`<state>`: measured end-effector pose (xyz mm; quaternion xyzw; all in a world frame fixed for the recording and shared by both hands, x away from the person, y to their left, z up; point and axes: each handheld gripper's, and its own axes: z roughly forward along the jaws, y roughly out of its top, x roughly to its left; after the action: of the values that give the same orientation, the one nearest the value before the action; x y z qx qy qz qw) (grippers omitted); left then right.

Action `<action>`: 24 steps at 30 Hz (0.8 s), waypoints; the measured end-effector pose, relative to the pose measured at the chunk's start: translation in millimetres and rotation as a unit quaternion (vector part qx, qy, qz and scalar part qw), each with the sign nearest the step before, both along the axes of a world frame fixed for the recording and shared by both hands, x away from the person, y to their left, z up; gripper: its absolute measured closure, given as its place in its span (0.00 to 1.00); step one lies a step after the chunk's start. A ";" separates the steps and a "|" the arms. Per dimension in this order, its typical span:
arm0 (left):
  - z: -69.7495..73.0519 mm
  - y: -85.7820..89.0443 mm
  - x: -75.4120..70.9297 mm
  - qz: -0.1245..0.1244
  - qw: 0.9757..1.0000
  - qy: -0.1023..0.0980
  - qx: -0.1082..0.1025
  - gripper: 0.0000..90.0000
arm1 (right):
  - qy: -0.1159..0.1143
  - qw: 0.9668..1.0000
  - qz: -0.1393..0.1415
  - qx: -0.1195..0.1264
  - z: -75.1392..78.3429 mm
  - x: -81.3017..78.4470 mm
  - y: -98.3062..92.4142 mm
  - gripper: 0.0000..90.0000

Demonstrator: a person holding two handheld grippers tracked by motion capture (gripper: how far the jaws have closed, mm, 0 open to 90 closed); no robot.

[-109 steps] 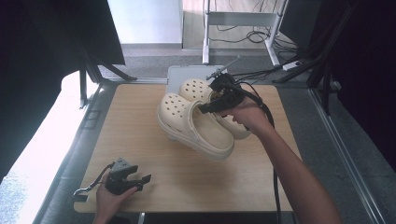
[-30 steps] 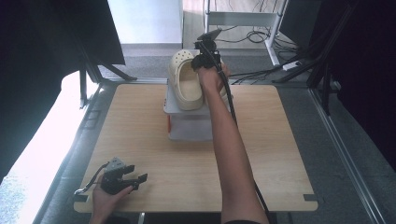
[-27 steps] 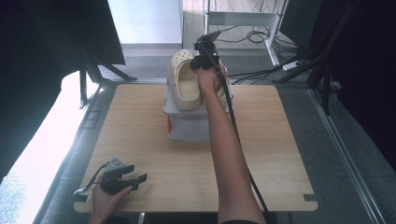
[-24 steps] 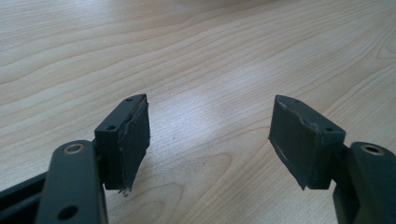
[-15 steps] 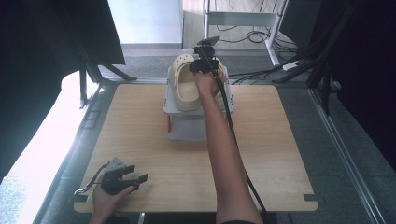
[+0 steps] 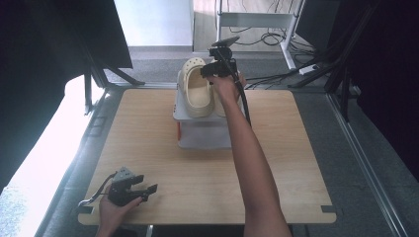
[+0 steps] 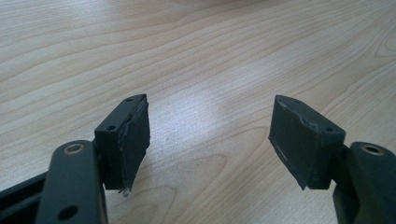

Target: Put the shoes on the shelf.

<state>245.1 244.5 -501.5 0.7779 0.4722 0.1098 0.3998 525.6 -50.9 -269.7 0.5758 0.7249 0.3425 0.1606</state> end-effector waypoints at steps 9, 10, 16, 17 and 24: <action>0.8 -5.7 -0.8 -0.004 1.000 -0.002 0.005 0.33 | -0.011 0.998 0.066 0.022 11.1 -21.4 -19.9 0.50; 0.9 -6.1 -0.8 -0.004 1.000 -0.002 0.006 0.33 | -0.013 0.996 0.084 0.025 10.5 -26.4 -22.6 0.52; 0.6 -7.9 -0.5 -0.006 1.000 -0.001 0.009 0.33 | -0.025 0.986 0.163 0.025 4.2 -44.0 -29.3 0.58; 0.8 -8.7 -0.5 -0.006 1.000 -0.002 0.010 0.33 | -0.027 0.982 0.187 0.031 0.3 -50.8 -32.5 0.59; 0.8 -11.8 -0.6 -0.008 1.000 -0.001 0.011 0.33 | -0.039 0.969 0.240 0.040 -10.4 -70.8 -43.9 0.67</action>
<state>244.5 232.7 -500.6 0.7856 0.4646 0.1125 0.3928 454.8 -94.8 -280.1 0.3774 0.8205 0.4221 0.0786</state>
